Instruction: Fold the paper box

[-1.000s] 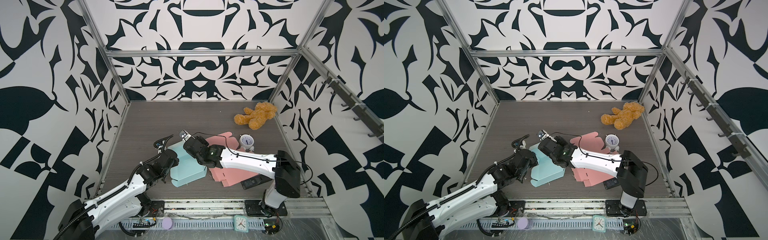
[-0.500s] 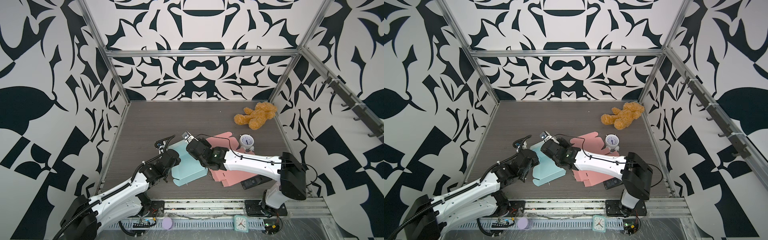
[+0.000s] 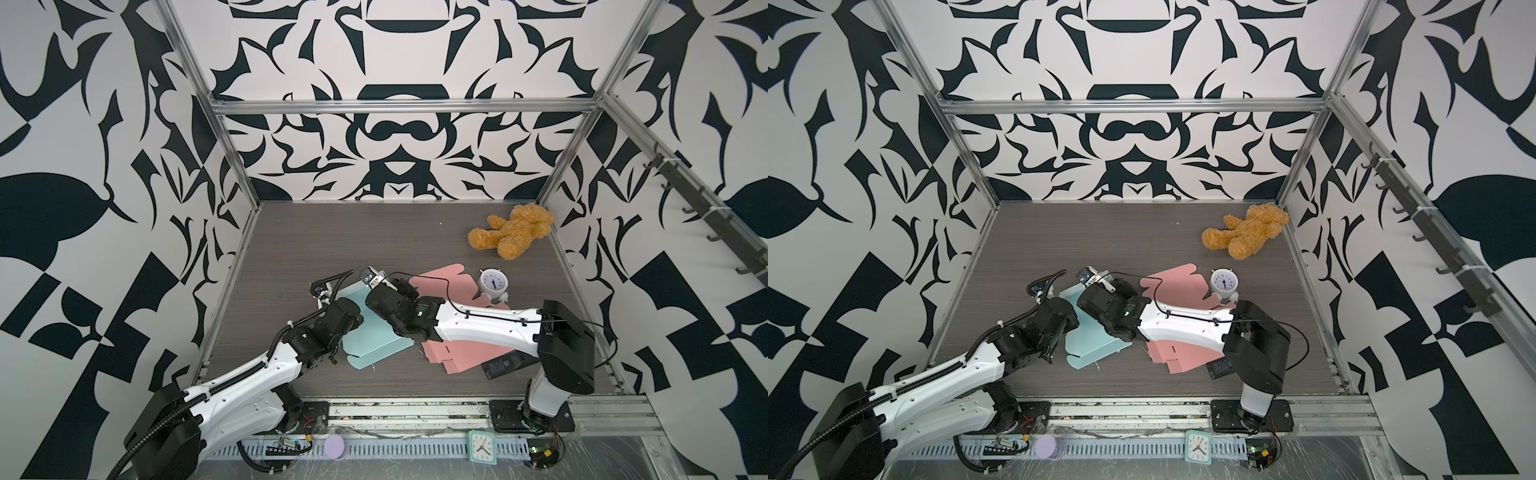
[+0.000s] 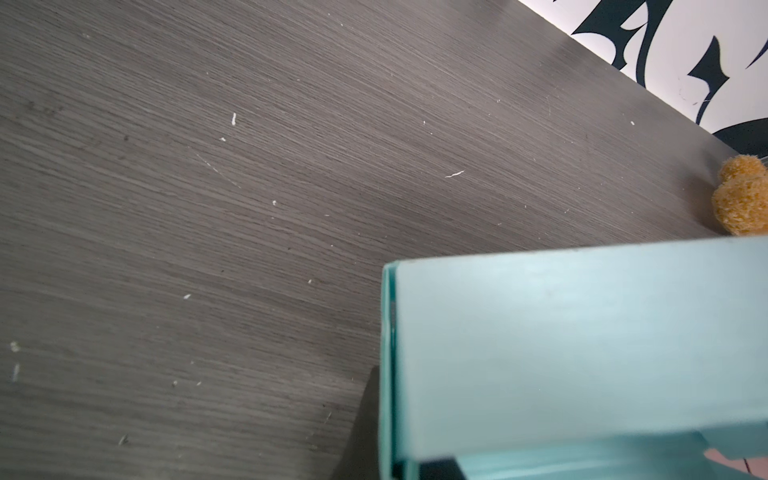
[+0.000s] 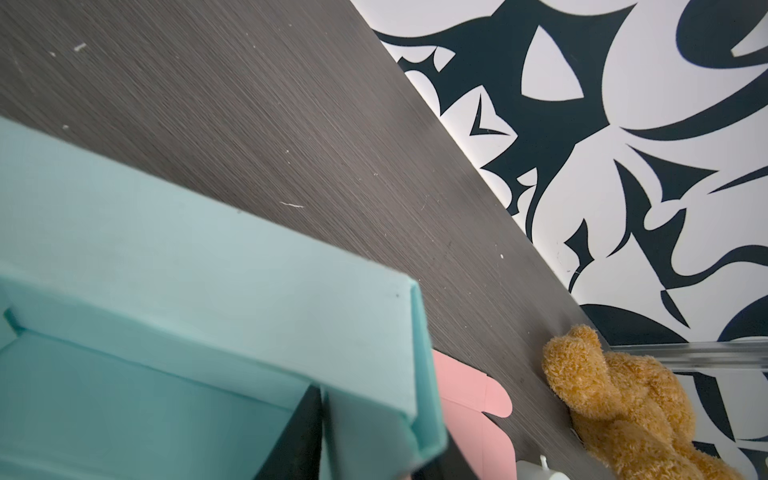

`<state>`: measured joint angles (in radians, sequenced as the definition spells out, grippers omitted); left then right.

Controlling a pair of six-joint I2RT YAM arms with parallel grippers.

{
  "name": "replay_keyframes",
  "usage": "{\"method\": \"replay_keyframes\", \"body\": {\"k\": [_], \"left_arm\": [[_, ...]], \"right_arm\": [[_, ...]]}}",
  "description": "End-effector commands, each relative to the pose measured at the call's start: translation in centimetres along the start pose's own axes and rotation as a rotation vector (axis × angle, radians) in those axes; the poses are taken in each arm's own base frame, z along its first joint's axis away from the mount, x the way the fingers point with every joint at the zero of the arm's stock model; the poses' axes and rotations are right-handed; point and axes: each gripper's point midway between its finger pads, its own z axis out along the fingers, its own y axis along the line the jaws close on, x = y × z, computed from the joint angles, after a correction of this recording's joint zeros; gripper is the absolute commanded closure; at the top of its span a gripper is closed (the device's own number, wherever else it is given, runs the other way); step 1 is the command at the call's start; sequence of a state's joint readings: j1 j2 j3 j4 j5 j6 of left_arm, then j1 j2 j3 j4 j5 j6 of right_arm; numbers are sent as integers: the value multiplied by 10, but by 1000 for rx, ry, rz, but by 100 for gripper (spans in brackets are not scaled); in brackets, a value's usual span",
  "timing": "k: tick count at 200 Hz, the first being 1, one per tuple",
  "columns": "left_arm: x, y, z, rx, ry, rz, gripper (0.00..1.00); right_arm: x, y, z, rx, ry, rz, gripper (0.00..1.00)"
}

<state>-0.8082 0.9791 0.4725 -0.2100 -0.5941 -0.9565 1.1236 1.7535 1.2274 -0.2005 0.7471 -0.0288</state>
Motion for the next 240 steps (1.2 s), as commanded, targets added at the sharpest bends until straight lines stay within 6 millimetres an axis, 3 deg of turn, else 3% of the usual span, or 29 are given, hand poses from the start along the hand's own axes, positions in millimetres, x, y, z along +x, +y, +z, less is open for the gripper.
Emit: {"method": "replay_keyframes", "body": {"k": [1,59,76,87,106,121,142,172,203,220,240], "left_arm": [[-2,3,1,-10,-21,-2,100],[2,0,4,7,-15,-2,100],[1,0,6,-2,-21,-6,100],[1,-1,7,-5,-23,-9,100],[1,-1,10,-15,-29,-16,100],[2,-2,13,-12,-30,-21,100],[3,-3,15,-16,-26,-25,100],[6,-4,18,-20,-22,-26,100],[9,-3,19,-27,-19,-27,100],[10,-3,20,-31,-20,-27,100],[10,-4,22,-31,-20,-26,100]], "right_arm": [[-24,-21,-3,69,-51,63,65],[-22,-22,0,100,-55,60,89],[-20,-23,4,124,-51,45,92],[-19,-24,7,146,-45,33,92],[-18,-24,8,156,-53,42,78],[-19,-24,9,163,-57,47,74],[-19,-24,10,174,-56,40,75],[-17,-22,13,179,-58,30,89],[-13,-20,18,197,-51,10,97],[-11,-19,20,200,-47,7,96],[-10,-20,18,195,-46,11,83]]}}
